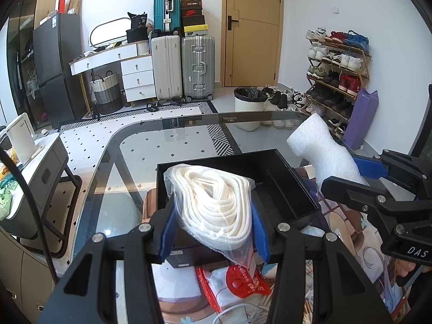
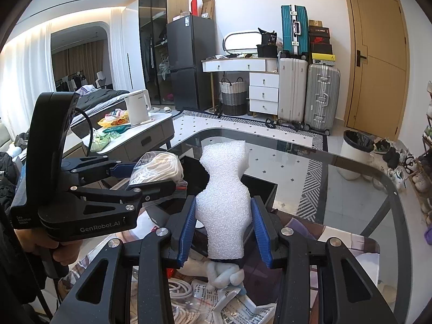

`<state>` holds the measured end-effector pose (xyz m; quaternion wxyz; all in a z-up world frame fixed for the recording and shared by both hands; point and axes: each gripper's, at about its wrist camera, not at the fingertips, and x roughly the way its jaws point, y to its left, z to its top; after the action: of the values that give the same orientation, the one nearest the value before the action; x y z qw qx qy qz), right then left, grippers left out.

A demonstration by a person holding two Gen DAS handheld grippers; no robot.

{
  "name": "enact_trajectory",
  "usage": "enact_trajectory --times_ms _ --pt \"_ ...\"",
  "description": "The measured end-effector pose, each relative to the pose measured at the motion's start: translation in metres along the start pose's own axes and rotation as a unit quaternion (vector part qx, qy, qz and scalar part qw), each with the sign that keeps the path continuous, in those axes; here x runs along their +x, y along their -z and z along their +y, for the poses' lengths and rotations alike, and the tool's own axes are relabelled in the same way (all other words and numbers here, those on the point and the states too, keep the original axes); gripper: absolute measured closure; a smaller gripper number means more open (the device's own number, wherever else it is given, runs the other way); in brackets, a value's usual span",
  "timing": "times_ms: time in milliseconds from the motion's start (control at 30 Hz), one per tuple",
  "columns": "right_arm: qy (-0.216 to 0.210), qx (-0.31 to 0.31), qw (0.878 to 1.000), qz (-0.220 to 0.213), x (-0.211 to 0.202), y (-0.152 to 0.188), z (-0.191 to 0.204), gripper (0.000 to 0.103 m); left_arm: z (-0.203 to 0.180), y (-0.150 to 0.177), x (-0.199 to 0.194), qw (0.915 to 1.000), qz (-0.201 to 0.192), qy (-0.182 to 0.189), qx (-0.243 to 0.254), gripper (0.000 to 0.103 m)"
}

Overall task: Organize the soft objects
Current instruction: 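Carry the foam block and bagged cable with both grippers over the black box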

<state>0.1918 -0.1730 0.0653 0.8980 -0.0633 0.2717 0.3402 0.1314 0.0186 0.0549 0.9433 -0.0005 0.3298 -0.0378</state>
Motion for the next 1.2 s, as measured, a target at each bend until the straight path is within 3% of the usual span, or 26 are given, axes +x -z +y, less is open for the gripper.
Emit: enact_trajectory --times_ms 1200 --pt "-0.008 -0.015 1.0 0.024 0.087 0.002 -0.008 0.062 0.009 0.004 0.056 0.9995 0.032 0.002 0.002 0.056"
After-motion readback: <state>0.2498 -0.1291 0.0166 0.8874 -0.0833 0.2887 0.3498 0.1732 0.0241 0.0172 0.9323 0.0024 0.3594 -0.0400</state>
